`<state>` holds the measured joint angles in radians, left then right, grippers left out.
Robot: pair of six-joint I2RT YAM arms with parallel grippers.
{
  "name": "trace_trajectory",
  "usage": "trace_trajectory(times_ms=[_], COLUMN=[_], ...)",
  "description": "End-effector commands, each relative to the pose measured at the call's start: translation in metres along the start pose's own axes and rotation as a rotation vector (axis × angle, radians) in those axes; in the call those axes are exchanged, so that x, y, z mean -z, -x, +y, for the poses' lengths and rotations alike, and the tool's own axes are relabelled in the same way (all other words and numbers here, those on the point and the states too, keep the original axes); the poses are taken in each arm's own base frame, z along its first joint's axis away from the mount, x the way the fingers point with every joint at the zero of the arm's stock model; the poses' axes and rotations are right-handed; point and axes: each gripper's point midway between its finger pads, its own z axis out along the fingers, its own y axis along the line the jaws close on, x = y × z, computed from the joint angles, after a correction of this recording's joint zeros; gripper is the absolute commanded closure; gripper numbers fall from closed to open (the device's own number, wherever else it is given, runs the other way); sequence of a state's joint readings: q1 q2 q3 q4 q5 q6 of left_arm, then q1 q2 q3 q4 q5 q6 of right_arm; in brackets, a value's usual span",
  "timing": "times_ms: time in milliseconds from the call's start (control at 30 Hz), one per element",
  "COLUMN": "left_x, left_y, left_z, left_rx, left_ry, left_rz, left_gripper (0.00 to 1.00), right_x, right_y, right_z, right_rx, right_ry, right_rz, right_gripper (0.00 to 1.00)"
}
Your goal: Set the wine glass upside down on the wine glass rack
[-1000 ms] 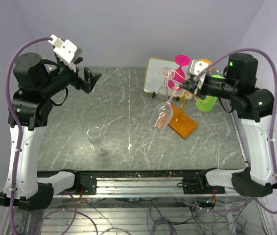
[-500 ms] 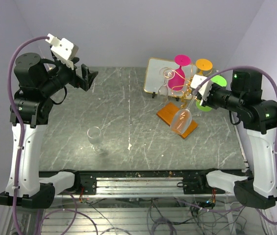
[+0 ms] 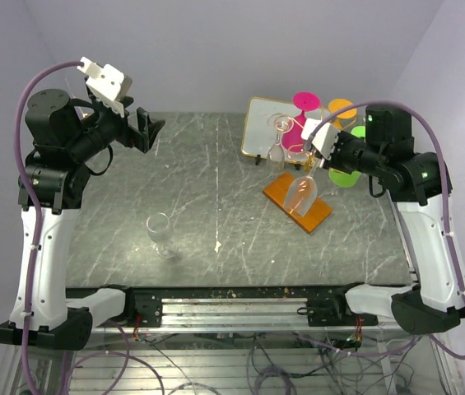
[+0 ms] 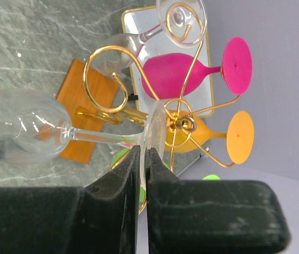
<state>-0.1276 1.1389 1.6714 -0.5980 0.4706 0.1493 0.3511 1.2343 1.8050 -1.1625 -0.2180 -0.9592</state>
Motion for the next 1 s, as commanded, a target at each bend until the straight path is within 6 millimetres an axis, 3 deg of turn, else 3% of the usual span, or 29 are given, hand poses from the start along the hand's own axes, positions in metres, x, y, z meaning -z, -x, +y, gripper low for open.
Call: trace_trajectory(times_ms=[0,600,967], left_x=[0.0,-0.001,-0.001], left_y=[0.009,0.006,0.002], left_z=[0.005,0.005,0.004], left_rx=[-0.016,-0.026,-0.03], left_ry=[0.016,0.012,0.004], left_rz=[-0.03,-0.022,-0.014], left_gripper=[0.04,0.04,0.04], right_x=[-0.006,-0.038,-0.047], right_y=[0.009,0.019,0.046], right_z=[-0.017,-0.026,-0.011], right_rx=[0.026,0.092,0.125], right_ry=[-0.066,-0.104,-0.046], right_rz=[-0.005,0.049,-0.026], right_gripper=[1.0,1.0,1.0])
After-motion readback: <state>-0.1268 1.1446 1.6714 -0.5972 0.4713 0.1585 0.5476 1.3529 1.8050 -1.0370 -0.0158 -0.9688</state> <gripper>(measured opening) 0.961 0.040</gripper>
